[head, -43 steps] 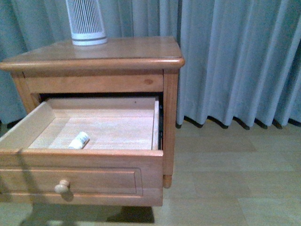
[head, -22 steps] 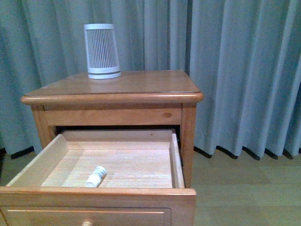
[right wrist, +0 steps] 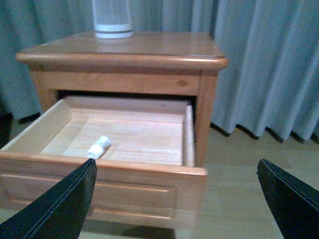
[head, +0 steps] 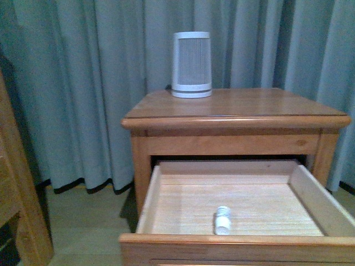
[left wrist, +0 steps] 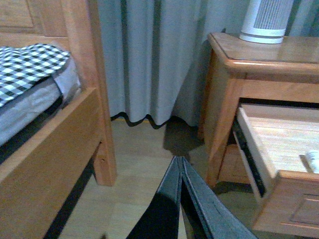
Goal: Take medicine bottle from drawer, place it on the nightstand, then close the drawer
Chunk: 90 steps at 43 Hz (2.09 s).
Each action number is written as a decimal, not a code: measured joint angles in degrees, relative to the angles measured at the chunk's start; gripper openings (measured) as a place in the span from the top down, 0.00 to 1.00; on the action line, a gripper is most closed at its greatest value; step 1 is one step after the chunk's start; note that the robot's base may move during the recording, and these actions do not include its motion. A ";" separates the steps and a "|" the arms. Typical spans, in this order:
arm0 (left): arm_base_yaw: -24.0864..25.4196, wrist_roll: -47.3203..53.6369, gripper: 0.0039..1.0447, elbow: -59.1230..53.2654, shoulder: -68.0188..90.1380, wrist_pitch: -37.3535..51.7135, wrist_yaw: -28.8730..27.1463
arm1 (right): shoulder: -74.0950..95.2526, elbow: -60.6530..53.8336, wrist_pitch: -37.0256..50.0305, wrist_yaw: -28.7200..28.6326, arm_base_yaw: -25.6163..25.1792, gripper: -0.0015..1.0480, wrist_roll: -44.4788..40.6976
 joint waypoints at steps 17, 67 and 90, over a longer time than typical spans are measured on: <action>0.00 0.02 0.97 -2.99 -14.21 -11.15 -0.02 | 19.96 8.94 4.92 -8.20 -1.05 0.07 3.65; 0.00 0.13 0.06 -2.99 -14.62 -11.43 -0.02 | 132.85 78.84 8.79 9.90 12.22 0.51 5.20; 0.00 0.13 0.06 -2.99 -14.62 -11.43 -0.04 | 110.64 86.88 7.06 5.53 5.92 0.71 -1.14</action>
